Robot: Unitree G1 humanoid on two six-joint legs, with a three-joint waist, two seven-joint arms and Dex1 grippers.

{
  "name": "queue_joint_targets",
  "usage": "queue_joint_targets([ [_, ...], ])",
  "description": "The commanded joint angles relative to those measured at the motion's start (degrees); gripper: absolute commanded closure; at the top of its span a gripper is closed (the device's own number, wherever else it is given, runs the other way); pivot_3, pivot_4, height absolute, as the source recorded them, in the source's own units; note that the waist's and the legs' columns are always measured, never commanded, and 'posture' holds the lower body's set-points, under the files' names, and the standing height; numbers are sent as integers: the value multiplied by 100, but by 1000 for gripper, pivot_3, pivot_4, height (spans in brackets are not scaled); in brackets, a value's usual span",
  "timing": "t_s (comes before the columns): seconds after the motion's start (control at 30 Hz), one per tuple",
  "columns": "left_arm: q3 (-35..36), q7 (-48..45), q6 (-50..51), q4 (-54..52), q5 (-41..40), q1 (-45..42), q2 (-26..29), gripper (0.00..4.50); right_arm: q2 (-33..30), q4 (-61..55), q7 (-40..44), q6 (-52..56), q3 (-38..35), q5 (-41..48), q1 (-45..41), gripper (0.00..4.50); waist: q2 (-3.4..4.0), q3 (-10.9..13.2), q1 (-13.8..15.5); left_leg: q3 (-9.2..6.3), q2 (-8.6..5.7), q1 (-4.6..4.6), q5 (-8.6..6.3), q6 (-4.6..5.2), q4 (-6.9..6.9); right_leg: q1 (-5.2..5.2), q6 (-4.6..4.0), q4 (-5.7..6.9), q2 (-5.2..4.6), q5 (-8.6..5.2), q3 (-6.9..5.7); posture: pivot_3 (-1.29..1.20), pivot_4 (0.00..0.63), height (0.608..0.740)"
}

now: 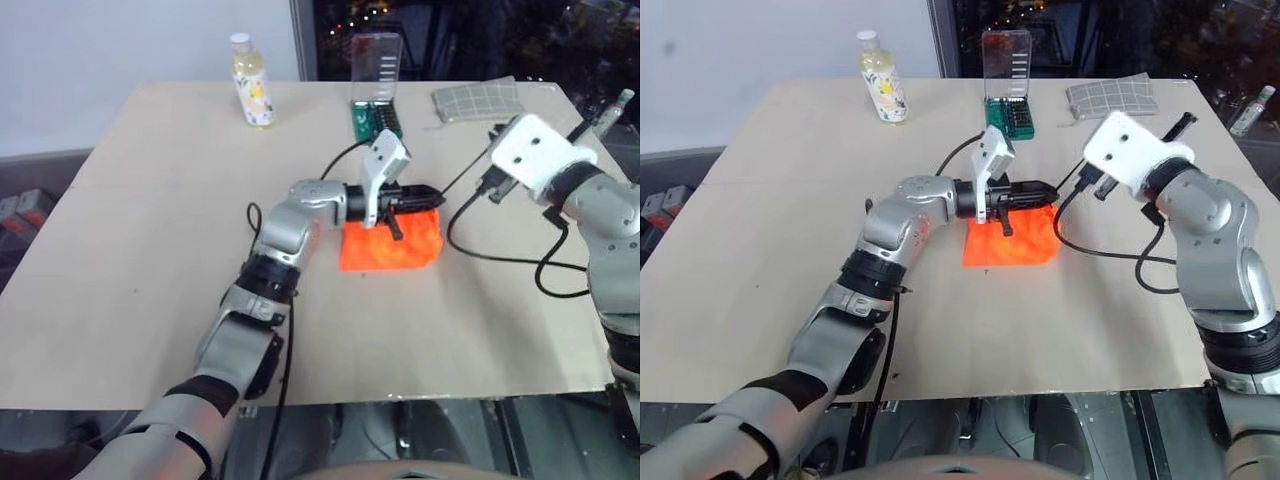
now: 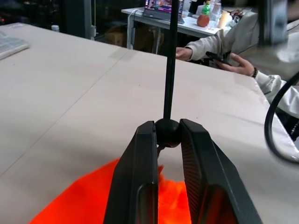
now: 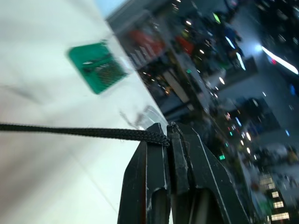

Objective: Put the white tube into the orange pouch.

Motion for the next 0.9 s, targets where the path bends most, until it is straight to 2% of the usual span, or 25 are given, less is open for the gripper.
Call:
queue_joint_targets([
  [0.03,-194,70,-111,363,327,33,-10,4312,88,392,-682,570,-874,-16,-457,4500,0,0,3,0,-1,0,0,0,0,0,0,1,-1,0,0,0,150,740],
  [0.23,-535,-13,-6,453,699,327,244,4312,-80,1053,-1063,574,-1494,225,-317,4500,1,-1,-1,2,-1,0,0,1,-4,-1,-1,2,0,1,4,0,150,740],
  [0.4,-193,-130,-165,208,317,495,135,4312,110,1009,-947,331,-1458,689,467,4500,2,-1,-15,4,-1,1,-1,2,-5,-3,-1,3,-1,1,9,0,150,740],
  [0.43,-59,-126,-156,72,179,557,116,3812,251,935,-753,234,-1386,924,796,4500,4,-3,-15,4,0,1,-1,2,-5,-3,-1,3,0,1,9,0,150,740],
  [0.5,148,-61,-206,-213,22,735,150,2976,506,941,-506,-133,-1259,1260,1457,3808,6,-1,-27,9,0,4,-3,6,-4,-2,-1,5,0,1,14,0,150,740],
  [0.53,273,-14,-197,-413,-65,856,198,2845,616,975,-356,-401,-1228,1442,1799,3750,3,-3,-26,12,0,3,-5,9,-4,-4,0,6,0,1,16,0,150,740],
  [0.63,515,58,-354,-1158,-135,1325,467,1624,658,1038,-98,-1089,-1349,1710,2692,2488,14,-9,-23,3,8,14,-15,25,-5,5,-1,8,4,1,12,0,150,740],
  [0.73,1051,378,-655,-1844,-310,1917,644,255,617,680,416,-1480,-1862,2347,3588,1059,26,-10,-15,18,0,16,-17,27,-5,3,3,7,-3,3,30,0,150,740],
  [0.77,1190,349,-768,-2071,-349,2152,785,0,557,500,622,-1576,-2028,2542,3911,637,27,-10,-16,19,0,20,-18,28,-4,6,5,7,-3,4,31,0,150,740],
  [0.8,1366,298,-835,-2324,-375,2439,1005,0,497,292,918,-1693,-2242,2791,4316,67,29,-12,-17,20,1,21,-18,28,-3,7,6,5,-3,5,33,0,150,740],
  [0.87,1608,255,-701,-2672,-501,2856,1344,0,431,-25,1302,-1784,-2564,3226,4888,27,30,-15,-19,19,9,30,-19,28,-4,16,6,4,2,4,32,0,150,740],
  [0.9,1959,166,-664,-2827,-674,3276,1596,0,396,-338,1548,-1804,-2801,3477,5301,27,32,-15,-21,17,16,33,-20,28,-5,20,6,2,6,3,30,0,150,740],
])
